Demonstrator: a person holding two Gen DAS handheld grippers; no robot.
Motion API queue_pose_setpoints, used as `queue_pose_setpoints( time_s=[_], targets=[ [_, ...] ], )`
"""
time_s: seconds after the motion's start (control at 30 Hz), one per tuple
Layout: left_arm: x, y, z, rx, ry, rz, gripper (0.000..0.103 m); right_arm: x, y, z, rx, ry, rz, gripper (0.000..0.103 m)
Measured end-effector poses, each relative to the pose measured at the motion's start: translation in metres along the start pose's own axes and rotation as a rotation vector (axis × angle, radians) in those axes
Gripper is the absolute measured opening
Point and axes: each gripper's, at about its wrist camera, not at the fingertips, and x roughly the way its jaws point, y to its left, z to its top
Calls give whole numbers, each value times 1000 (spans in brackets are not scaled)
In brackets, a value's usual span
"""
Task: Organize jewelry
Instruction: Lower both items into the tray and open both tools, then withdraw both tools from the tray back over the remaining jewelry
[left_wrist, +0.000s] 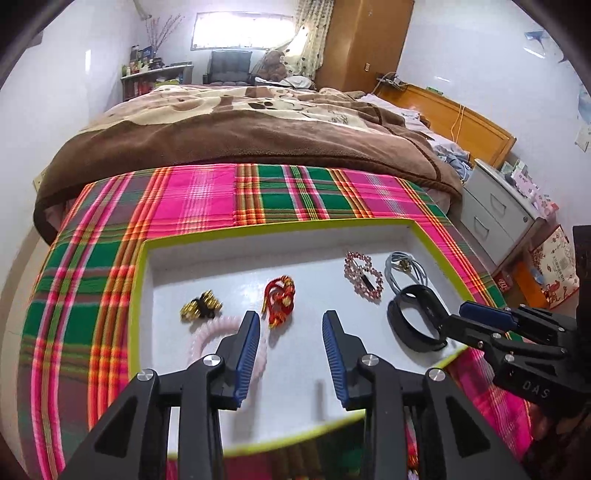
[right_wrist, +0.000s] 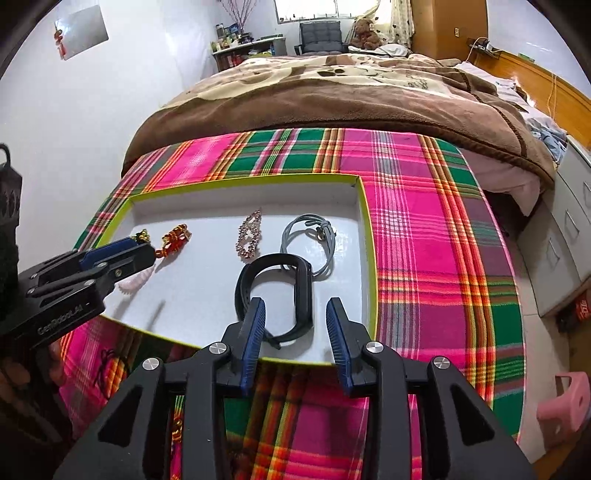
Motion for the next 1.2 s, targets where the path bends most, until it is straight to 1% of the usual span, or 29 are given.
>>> queue_pose_setpoints(
  time_s=[0.1,0.37,0.43,0.53,0.6,0.63,0.77,0.87,1.07,1.13,1.2],
  targets=[
    [-16,1,-7,-7,-18,4,35,-8,0,-4,11,-18,12,36],
    [-59,5,-27,-39,-84,-17,35,-30,0,-21,38,-60,45,36],
    [-69,5,-35,-41,-87,-22,35,-36,1,-27,38,-71,59,36],
    [-81,6,-46,-53,-100,-19,35,-43,2,-37,36,-79,111,37],
    [-88,7,-54,-58,-106,-18,35,-45,2,-45,40,-76,157,42],
    [-91,9,-58,-64,-107,-16,35,-46,1,-49,43,-76,170,44],
    [-103,13,-74,-76,-114,-9,35,-47,1,-64,58,-73,192,45],
    [-108,19,-83,-87,-110,1,36,-44,4,-73,54,-65,226,47],
    [-116,36,-106,-132,-105,10,40,-30,10,-85,56,-21,216,47],
    [-117,43,-112,-154,-99,23,40,-28,12,-87,47,-12,218,47],
    [-117,48,-116,-172,-96,24,40,-26,16,-87,36,-6,202,47]
  ],
)
